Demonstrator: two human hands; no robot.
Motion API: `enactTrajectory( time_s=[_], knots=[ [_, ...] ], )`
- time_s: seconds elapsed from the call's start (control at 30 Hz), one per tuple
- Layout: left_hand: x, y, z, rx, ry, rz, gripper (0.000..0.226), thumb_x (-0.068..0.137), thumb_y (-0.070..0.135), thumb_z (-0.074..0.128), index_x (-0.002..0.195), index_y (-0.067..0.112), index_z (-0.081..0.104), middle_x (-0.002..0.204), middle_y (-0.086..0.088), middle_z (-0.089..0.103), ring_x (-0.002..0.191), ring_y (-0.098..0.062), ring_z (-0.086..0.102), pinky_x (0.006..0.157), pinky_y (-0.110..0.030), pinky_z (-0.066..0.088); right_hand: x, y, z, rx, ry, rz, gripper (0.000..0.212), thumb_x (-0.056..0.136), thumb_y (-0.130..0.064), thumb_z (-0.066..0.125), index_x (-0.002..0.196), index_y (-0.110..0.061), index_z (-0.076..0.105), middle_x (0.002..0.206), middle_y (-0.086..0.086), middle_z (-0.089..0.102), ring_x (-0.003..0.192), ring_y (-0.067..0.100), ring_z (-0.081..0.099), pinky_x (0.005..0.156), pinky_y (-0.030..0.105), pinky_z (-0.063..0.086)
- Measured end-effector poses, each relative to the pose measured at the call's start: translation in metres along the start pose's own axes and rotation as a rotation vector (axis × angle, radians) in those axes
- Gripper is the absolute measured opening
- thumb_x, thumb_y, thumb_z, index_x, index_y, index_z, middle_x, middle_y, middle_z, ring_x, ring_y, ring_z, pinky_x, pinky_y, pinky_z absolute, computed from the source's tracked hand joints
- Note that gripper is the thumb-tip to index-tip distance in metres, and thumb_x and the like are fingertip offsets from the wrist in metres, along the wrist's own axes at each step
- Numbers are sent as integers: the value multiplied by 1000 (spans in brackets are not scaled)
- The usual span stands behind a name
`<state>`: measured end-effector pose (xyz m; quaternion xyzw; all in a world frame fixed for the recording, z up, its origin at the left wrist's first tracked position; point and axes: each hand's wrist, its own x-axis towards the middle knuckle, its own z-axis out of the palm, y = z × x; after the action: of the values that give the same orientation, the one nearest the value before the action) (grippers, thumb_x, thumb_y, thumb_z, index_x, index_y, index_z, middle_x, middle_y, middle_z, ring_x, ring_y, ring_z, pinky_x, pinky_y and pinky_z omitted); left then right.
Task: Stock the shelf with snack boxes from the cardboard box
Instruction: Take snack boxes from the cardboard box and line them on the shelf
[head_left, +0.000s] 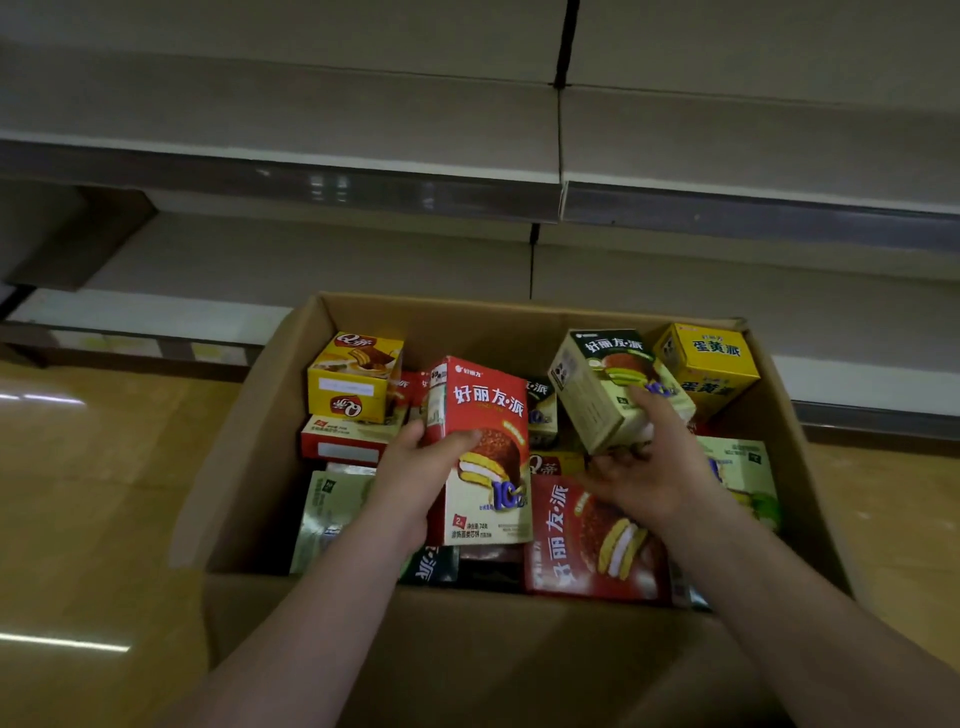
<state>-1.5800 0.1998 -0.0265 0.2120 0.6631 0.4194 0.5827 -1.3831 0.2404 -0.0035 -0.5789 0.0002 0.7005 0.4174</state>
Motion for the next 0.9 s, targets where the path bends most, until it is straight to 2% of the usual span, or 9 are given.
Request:
enactTrajectory(
  time_s=[0.07,0.17,0.27,0.33,0.47,0.57,0.67,0.8,0.9],
  knots=[
    [-1,2,8,-74,-21,-9,29,81,21,76,102,26,57,93,-9,72,78,-27,72,68,-37,56,-8,11,-7,-19,-85,-9,43,85,-43,62,112,-10,54,114,15,59,108,29,60,85,58,44],
    [-10,2,28,-112,-97,-43,30,82,22,74,105,28,57,94,-10,72,81,-29,71,73,-42,57,-4,32,-11,-30,-196,-16,59,77,-49,65,124,-13,58,117,13,67,109,30,63,85,48,51],
    [-17,2,43,-48,-127,-33,37,84,32,72,116,26,56,99,-7,71,87,-27,70,76,-40,55,0,39,-8,-98,-155,-80,82,57,-54,76,128,-18,57,116,12,69,106,30,66,76,41,56],
    [-19,5,46,-27,-151,-39,34,87,49,63,115,30,57,103,-4,70,93,-25,68,82,-42,54,2,39,-8,-87,-134,-98,87,54,-54,77,129,-16,54,117,15,67,104,32,67,71,43,58],
    [-26,-3,50,4,-243,7,38,87,68,39,117,49,55,117,1,66,101,-20,64,88,-44,52,2,43,-11,-42,-252,-54,73,69,-52,71,127,-9,58,123,24,62,112,39,62,94,53,49],
    [-34,-7,54,-35,-328,18,44,78,67,49,121,70,41,121,14,62,111,-18,61,92,-52,51,-1,46,-12,38,-342,7,71,73,-50,63,124,0,59,128,28,58,119,41,56,105,54,38],
    [-30,-7,49,-112,-326,34,52,78,54,62,126,65,44,123,7,65,110,-21,63,88,-53,53,-3,41,-13,71,-389,16,71,75,-49,63,128,-2,57,131,28,56,122,41,54,108,54,35],
    [-24,-5,40,-216,-217,18,90,58,47,76,138,53,37,124,-1,64,111,-27,62,91,-58,50,-6,34,-12,71,-439,-15,59,82,-39,61,132,-8,54,132,23,57,124,37,53,109,53,36],
    [-14,1,28,-328,-174,-40,87,57,37,80,136,44,43,115,-3,68,103,-28,66,81,-53,54,-11,21,-8,84,-412,-86,39,86,-33,58,119,-11,59,114,17,67,99,28,63,97,44,48]
  ],
)
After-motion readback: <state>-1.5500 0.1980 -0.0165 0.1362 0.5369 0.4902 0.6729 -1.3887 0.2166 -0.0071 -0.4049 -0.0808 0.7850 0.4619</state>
